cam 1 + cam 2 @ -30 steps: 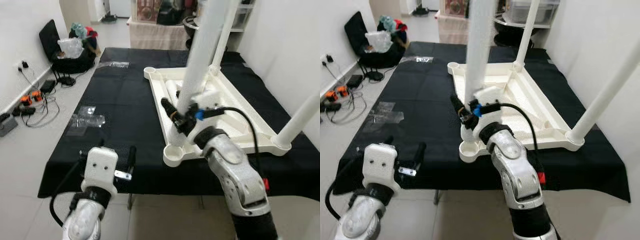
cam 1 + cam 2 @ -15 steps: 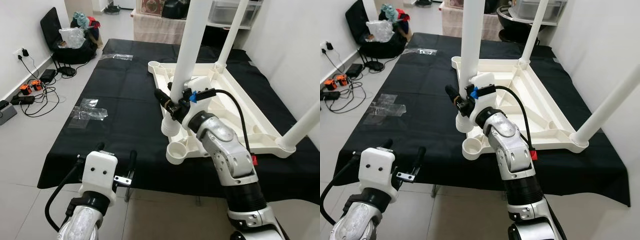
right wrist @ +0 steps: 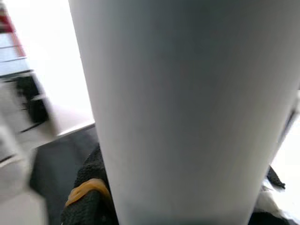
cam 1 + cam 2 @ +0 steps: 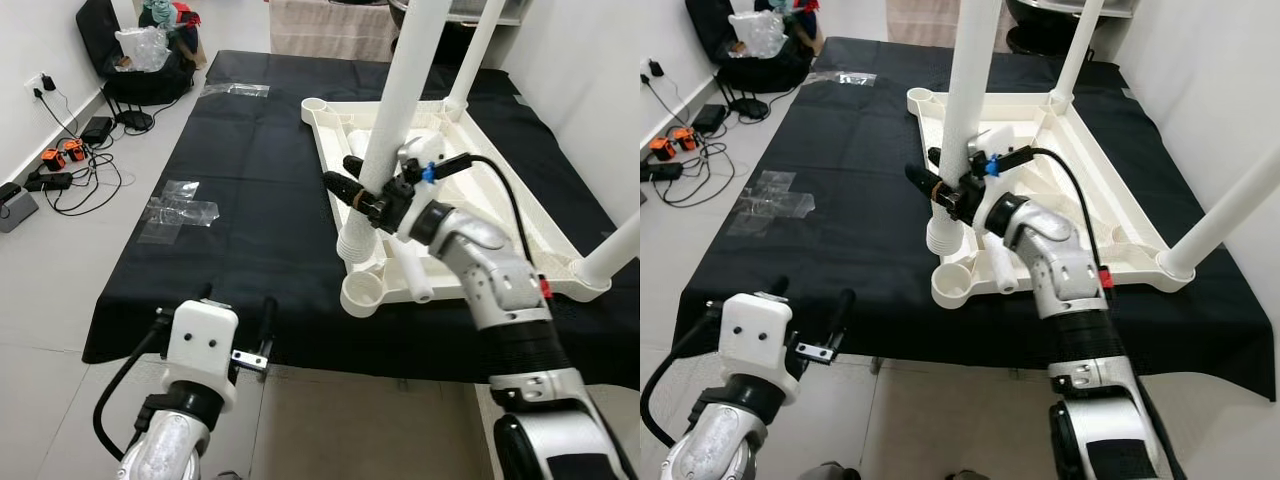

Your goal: Building children table

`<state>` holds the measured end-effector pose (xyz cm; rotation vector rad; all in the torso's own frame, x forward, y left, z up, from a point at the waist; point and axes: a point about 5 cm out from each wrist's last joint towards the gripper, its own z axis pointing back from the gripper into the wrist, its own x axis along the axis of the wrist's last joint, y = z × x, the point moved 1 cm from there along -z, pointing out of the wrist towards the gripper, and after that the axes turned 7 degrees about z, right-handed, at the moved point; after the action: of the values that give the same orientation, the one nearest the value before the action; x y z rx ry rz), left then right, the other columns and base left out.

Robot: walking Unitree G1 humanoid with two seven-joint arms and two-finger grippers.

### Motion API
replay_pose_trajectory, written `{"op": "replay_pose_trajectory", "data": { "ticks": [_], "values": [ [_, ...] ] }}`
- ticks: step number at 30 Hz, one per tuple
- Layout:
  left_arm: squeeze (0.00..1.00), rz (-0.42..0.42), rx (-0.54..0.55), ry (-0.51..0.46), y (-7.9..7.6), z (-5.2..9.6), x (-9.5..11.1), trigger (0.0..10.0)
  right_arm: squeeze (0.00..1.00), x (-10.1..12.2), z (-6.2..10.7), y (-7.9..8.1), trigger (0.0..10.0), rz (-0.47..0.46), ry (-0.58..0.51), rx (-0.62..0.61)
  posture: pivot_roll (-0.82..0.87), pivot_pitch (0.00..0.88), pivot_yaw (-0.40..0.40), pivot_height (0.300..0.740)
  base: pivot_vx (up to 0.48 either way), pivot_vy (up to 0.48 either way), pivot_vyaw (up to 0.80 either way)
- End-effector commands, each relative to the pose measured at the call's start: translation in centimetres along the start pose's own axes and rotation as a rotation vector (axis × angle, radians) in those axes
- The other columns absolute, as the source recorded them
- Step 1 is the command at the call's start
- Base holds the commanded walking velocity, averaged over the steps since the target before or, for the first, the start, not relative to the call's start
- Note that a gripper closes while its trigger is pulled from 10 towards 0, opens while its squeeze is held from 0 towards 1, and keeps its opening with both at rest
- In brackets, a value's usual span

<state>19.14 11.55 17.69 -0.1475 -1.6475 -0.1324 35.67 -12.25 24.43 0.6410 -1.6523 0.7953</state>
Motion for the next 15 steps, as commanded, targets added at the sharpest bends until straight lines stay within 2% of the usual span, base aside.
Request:
{"op": "replay_pose_trajectory", "data": {
  "ticks": [1, 6, 11, 15],
  "values": [
    [0.0, -0.008, -0.003, 0.012, 0.0, 0.3, 0.0, 10.0, 0.0, 0.6, 0.6, -0.1, 10.0, -0.015, -0.026, 0.044, 0.09, 0.182, -0.089, 0.74, 0.0, 0.0, 0.0],
    [0.0, -0.012, 0.0, 0.014, 0.1, 0.3, -0.1, 10.0, 0.0, 0.3, 1.2, 0.1, 10.0, -0.015, -0.028, 0.115, 0.09, 0.182, -0.087, 0.74, 0.0, 0.0, 0.0],
    [0.0, -0.013, -0.007, 0.019, 0.0, 0.4, -0.1, 10.0, 0.0, -0.2, 1.1, 0.4, 10.0, -0.001, -0.025, 0.166, 0.09, 0.19, -0.082, 0.74, 0.0, 0.0, 0.0],
    [0.0, -0.015, -0.015, 0.024, -0.1, 0.7, 0.1, 10.0, 0.0, -0.6, 1.7, -0.1, 10.0, 0.033, 0.002, 0.203, 0.1, 0.209, -0.08, 0.74, 0.0, 0.0, 0.0]
  ]
}}
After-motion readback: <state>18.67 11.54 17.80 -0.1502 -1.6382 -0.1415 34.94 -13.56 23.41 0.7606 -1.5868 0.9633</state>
